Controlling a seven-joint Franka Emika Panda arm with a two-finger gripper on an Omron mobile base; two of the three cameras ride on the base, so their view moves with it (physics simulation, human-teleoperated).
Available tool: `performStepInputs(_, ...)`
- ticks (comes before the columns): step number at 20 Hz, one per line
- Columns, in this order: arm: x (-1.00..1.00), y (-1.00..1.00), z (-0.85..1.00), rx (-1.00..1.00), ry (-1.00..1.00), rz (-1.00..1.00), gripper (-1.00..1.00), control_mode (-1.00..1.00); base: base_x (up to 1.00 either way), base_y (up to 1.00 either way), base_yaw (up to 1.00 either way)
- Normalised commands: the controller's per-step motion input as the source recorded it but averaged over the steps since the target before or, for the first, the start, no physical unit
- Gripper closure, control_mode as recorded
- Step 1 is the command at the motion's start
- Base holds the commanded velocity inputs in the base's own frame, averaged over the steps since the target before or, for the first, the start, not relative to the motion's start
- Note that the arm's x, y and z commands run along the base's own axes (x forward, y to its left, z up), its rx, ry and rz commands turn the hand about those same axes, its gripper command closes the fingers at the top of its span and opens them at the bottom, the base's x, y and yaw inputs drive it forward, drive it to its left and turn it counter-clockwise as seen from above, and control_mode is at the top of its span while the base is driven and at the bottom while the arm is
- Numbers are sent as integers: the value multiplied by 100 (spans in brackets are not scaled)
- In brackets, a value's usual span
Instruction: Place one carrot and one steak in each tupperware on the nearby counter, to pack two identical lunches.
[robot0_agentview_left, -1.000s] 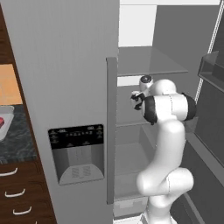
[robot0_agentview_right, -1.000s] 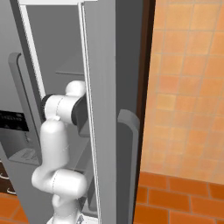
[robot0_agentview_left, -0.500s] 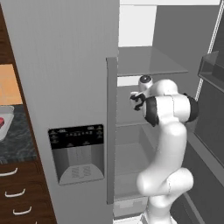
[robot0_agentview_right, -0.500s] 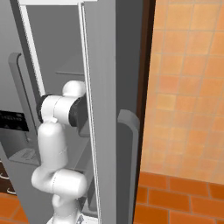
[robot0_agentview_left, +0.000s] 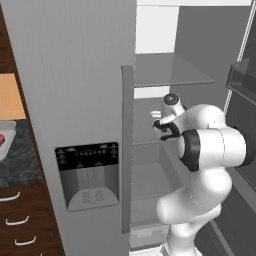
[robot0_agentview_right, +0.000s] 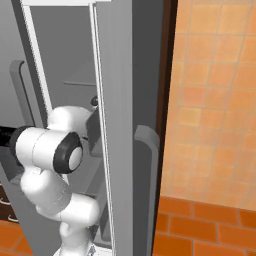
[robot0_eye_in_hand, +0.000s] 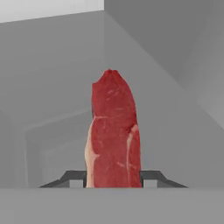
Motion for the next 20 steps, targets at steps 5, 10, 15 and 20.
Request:
performStepInputs(5, -100, 28, 76, 0, 0, 5, 100, -100, 0, 0, 0)
performStepInputs(10, -100, 27, 73, 0, 0, 4, 100, -100, 0, 0, 0)
performStepInputs(15, -100, 18, 49, 0, 7, 3, 100, -100, 0, 0, 0)
performStepInputs(20, -100, 24, 30, -2, 13, 5, 100, -100, 0, 0, 0)
